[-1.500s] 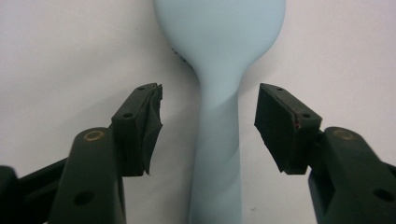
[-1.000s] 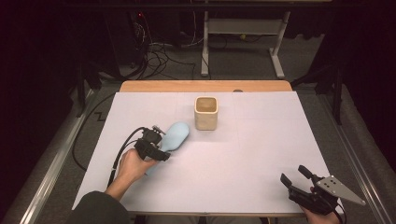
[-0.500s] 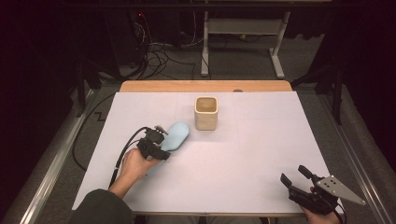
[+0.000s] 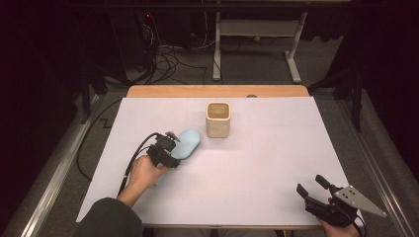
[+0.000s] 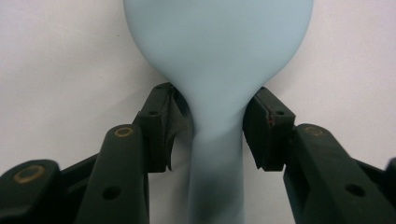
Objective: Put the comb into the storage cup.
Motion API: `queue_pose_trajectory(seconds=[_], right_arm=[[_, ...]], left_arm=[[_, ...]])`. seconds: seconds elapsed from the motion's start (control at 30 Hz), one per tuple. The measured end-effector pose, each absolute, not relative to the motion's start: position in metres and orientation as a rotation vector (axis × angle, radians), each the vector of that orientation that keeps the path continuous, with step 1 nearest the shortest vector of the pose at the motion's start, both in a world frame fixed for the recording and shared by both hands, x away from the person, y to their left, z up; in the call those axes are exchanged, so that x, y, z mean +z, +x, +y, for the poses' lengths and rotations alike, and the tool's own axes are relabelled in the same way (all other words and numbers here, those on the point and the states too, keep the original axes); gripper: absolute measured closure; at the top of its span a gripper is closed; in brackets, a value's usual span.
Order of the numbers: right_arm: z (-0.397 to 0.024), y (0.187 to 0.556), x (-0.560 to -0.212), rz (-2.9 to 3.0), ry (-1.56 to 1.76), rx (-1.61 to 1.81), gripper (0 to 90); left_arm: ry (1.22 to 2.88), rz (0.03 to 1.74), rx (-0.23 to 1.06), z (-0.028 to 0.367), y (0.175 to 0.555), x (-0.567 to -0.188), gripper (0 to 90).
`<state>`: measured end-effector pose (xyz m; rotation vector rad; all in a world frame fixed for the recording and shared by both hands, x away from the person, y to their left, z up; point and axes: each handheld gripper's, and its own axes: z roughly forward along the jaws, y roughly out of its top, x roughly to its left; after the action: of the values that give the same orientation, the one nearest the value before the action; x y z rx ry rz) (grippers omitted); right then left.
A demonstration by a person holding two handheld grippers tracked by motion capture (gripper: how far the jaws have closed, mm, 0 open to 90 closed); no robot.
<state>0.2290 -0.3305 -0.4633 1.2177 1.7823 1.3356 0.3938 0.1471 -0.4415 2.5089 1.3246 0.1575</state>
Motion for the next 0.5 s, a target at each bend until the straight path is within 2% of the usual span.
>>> queue_pose_trajectory(seconds=[0.23, 0.5], right_arm=[[-0.3304, 0.2291, -0.4633, 1.783, 1.217, 1.336, 25.8], [-0.3306, 0.2289, -0.4632, 1.782, 1.217, 1.338, 25.8]], left_arm=[[2.512, 1.325, 0.155, 0.1462, 0.3950, -0.4415, 57.1], [2.526, 1.309, 0.152, 0.1443, 0.3955, -0.4408, 64.2]])
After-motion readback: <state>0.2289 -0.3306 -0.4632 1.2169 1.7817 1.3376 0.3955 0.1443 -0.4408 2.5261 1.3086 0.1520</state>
